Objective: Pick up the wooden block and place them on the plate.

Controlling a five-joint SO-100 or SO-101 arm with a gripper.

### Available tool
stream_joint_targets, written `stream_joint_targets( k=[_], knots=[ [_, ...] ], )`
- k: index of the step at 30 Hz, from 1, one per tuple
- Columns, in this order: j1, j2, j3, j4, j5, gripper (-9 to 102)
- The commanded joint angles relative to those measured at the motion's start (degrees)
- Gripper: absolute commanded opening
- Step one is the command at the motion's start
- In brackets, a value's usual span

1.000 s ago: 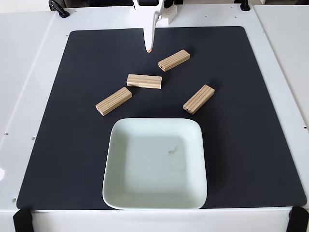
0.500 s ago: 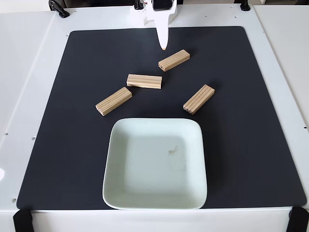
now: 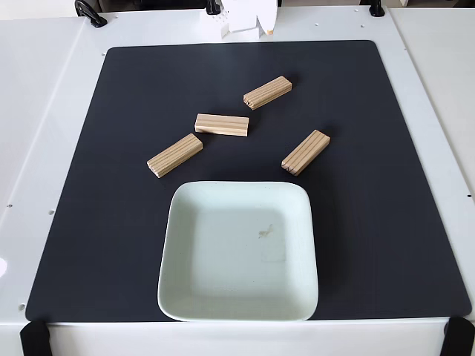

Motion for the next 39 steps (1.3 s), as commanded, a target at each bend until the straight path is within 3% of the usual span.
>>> stream_joint_targets(
  k=[1,12,20,25,39],
  knots=[
    [-0.5,-11.5,-14.7,0.1,-0.6,-1],
    [-0.8,-44.6,-53.9,0.4,-2.5,-1],
    [-3.7,-60.1,-70.3,12.8,-32.3,0],
    [-3.9,-70.4,-78.6,20.2,-32.8,0],
    [-4.7,-97.0,-93.3,20.7,-33.7,1]
  ],
)
